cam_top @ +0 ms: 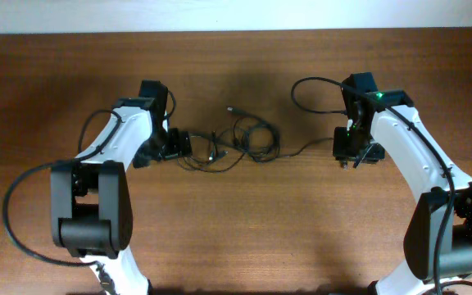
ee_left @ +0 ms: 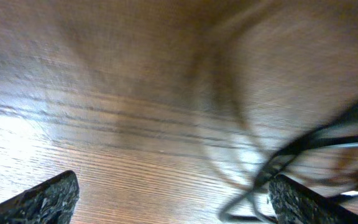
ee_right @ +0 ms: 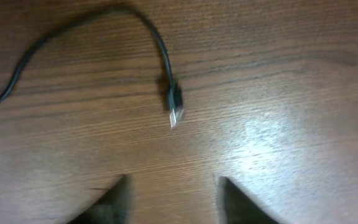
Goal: Untangle cables
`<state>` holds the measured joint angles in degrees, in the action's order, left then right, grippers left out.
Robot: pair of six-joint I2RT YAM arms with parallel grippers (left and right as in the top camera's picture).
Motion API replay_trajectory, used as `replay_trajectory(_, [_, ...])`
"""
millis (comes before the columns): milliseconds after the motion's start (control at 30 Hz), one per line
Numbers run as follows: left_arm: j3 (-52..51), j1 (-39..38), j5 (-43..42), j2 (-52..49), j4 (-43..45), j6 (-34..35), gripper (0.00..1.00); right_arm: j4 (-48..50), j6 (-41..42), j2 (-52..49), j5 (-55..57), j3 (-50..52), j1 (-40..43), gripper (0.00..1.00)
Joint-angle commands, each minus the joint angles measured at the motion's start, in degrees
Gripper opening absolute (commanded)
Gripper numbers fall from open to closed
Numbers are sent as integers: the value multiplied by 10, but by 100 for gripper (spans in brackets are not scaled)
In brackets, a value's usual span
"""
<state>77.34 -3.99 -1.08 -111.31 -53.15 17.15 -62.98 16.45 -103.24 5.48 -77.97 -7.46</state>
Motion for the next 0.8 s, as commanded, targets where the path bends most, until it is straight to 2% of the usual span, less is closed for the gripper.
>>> replay_trajectory(0, [55, 4, -37, 73, 2, -2, 99, -1, 5, -4, -9, 2, 4, 83])
replay_trajectory(100, [56, -1, -54, 94, -5, -2, 97, 9, 5, -4, -68, 2, 4, 88])
replay_trajectory(133, [54, -8, -72, 93, -11, -2, 50, 17, 4, -4, -102, 2, 4, 90])
replay_trajectory(200, [47, -21, -90, 90, -11, -2, 11, 31, 5, -4, -142, 2, 4, 90])
replay_trajectory(233, [41, -31, -97, 87, -5, -2, 0, 39, 5, -4, -164, 2, 4, 90])
replay_trajectory(367, [26, -74, -97, 71, 20, -3, 0, 57, 5, -4, -223, 2, 4, 88])
replay_trajectory(533, [24, -141, -97, 30, 71, 2, 1, 62, 5, -4, -238, 3, 4, 35])
replay_trajectory(667, [24, -182, -97, -4, 101, 43, 23, 62, 5, -4, -237, 3, 4, 29])
replay_trajectory(700, [24, -192, -96, -14, 110, 57, 33, 62, 5, -4, -237, 3, 4, 29])
replay_trajectory(767, [24, -208, -96, -36, 131, 86, 46, 62, 5, -4, -237, 3, 4, 29])
